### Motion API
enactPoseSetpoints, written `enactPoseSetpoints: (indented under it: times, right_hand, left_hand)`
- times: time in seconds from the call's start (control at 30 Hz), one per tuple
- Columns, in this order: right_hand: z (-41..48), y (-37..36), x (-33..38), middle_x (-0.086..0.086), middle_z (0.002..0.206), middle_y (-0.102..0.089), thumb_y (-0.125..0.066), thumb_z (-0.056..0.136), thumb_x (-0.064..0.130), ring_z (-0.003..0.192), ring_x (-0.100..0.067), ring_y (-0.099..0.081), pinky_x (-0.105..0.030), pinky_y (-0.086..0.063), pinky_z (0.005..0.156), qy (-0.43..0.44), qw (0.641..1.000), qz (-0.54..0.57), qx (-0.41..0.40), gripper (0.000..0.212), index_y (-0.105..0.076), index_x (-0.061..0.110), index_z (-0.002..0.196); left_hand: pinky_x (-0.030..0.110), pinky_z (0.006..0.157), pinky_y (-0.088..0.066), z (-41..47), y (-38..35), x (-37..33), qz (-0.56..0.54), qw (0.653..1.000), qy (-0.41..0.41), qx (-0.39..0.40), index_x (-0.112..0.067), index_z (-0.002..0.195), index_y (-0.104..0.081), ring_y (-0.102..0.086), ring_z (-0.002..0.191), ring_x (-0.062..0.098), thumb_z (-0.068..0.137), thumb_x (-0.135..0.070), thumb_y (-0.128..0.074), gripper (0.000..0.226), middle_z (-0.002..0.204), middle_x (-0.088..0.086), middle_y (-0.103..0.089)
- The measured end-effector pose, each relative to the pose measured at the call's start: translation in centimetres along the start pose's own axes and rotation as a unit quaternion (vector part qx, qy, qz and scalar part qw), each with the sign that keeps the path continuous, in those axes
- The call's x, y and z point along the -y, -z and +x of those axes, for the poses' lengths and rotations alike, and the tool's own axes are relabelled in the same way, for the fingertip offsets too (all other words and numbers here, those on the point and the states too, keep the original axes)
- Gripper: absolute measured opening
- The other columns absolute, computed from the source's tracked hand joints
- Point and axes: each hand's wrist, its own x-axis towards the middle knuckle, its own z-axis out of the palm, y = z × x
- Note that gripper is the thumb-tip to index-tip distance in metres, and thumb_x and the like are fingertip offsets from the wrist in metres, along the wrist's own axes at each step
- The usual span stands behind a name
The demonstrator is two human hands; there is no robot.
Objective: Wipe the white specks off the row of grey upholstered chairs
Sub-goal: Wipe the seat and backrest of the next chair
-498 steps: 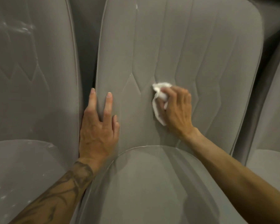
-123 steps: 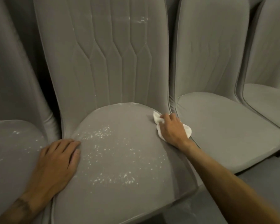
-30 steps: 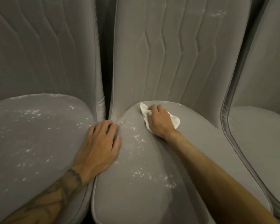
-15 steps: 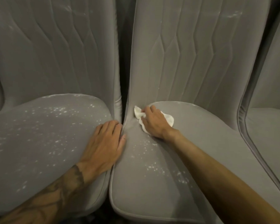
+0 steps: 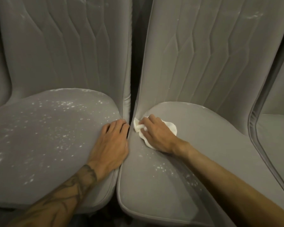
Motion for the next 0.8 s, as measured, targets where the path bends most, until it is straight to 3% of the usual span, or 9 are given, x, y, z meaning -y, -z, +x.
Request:
enactPoseSetpoints:
  times: [0.07, 0.2, 0.43, 0.57, 0.63, 0.8]
  right_hand:
    - [0.1, 0.4, -0.6, -0.015, 0.112, -0.057, -0.051, 0.1, 0.023, 0.093, -0.035, -0.054, -0.045, -0.04, 0.089, -0.004, 1.0, 0.006, 0.002, 0.025, -0.058, 0.008, 0.119]
    - [2.6, 0.7, -1.1, -0.02, 0.121, -0.054, -0.044, 0.104, 0.024, 0.104, -0.039, -0.052, -0.045, -0.036, 0.095, -0.098, 0.995, -0.031, -0.005, 0.029, -0.053, 0.004, 0.122]
    - [-1.6, 1.2, 0.5, -0.014, 0.112, -0.056, -0.052, 0.101, 0.023, 0.093, -0.033, -0.054, -0.043, -0.042, 0.089, 0.052, 0.998, 0.008, 0.022, 0.023, -0.059, 0.01, 0.118]
    - [0.8, 1.9, -1.7, -0.017, 0.12, -0.054, -0.044, 0.105, 0.024, 0.106, -0.036, -0.052, -0.045, -0.036, 0.097, -0.075, 0.997, -0.019, 0.008, 0.029, -0.054, 0.006, 0.126]
    - [1.3, 1.3, -0.5, -0.016, 0.122, -0.054, -0.044, 0.104, 0.026, 0.106, -0.036, -0.052, -0.045, -0.036, 0.097, -0.092, 0.995, -0.04, 0.004, 0.03, -0.053, 0.008, 0.126]
    - [-2.4, 0.5, 3.0, -0.01, 0.109, -0.056, -0.047, 0.1, 0.031, 0.092, -0.027, -0.053, -0.037, -0.04, 0.087, 0.048, 0.998, 0.036, 0.034, 0.027, -0.06, 0.014, 0.117]
  left_hand:
    - [0.042, 0.115, -0.036, 0.0, 0.1, 0.0, 0.005, 1.0, 0.001, 0.006, -0.015, 0.14, -0.053, -0.049, 0.131, 0.025, 0.098, -0.014, -0.043, 0.043, 0.143, 0.007, -0.051]
    - [0.042, 0.117, -0.034, -0.1, 0.3, -0.1, 0.02, 1.0, -0.003, 0.008, -0.016, 0.142, -0.051, -0.047, 0.135, 0.025, 0.099, -0.017, -0.042, 0.045, 0.145, 0.006, -0.048]
    - [0.042, 0.114, -0.037, -0.1, 0.2, 0.1, 0.026, 1.0, -0.004, 0.003, -0.016, 0.138, -0.053, -0.05, 0.13, 0.025, 0.097, -0.018, -0.041, 0.043, 0.142, 0.007, -0.051]
    - [0.044, 0.115, -0.036, -0.1, 0.2, 0.0, 0.024, 1.0, -0.004, -0.002, -0.015, 0.138, -0.053, -0.049, 0.131, 0.026, 0.095, -0.017, -0.042, 0.045, 0.142, 0.008, -0.05]
    - [0.044, 0.114, -0.037, -0.1, 0.1, 0.1, 0.024, 1.0, -0.005, -0.007, -0.015, 0.138, -0.053, -0.05, 0.13, 0.027, 0.095, -0.017, -0.041, 0.045, 0.141, 0.008, -0.051]
    - [0.047, 0.109, -0.042, -0.1, 0.0, 0.2, -0.001, 1.0, -0.012, -0.009, -0.011, 0.131, -0.06, -0.056, 0.125, 0.031, 0.094, -0.015, -0.045, 0.04, 0.134, 0.012, -0.057]
